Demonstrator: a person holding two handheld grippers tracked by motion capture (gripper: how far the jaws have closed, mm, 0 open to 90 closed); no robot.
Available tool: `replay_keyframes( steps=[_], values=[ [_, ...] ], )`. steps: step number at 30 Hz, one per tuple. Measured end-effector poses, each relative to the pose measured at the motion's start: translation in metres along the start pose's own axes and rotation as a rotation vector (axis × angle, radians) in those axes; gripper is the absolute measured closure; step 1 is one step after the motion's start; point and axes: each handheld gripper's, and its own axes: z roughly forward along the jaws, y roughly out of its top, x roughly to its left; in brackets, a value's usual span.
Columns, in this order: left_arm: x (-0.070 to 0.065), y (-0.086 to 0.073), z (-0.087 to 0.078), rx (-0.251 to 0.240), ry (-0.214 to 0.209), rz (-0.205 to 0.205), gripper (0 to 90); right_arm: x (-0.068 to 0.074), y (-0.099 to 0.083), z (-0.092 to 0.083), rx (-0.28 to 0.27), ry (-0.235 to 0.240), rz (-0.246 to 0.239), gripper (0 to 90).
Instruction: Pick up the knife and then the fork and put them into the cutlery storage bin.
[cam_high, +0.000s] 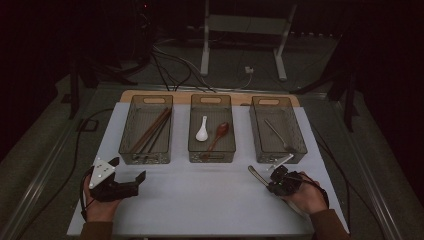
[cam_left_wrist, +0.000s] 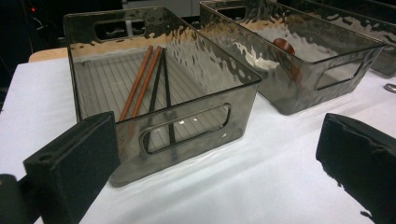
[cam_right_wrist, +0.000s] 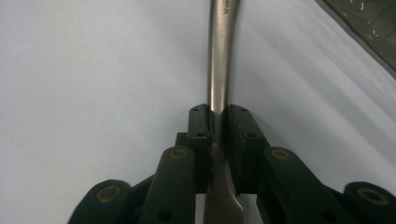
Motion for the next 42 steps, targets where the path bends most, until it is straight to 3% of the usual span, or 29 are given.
replay_keyframes(
  steps=[10,20,30,42],
  values=[
    [0.000,0.000,0.000,0.000,0.000,-0.002,0.5,0.001,-0.010,-0.003,-0.089,-0.013,0.001,80.5],
    [0.000,0.000,0.000,0.001,0.001,-0.002,0.5,0.003,-0.006,-0.014,-0.175,-0.019,0.011,80.3],
    [0.000,0.000,0.000,-0.001,0.001,-0.001,0.5,0.002,0.003,-0.035,-0.267,-0.027,0.028,80.3],
    [0.001,0.000,-0.001,-0.005,0.003,-0.004,0.5,-0.014,0.012,-0.065,-0.368,-0.052,0.081,80.3]
  ],
)
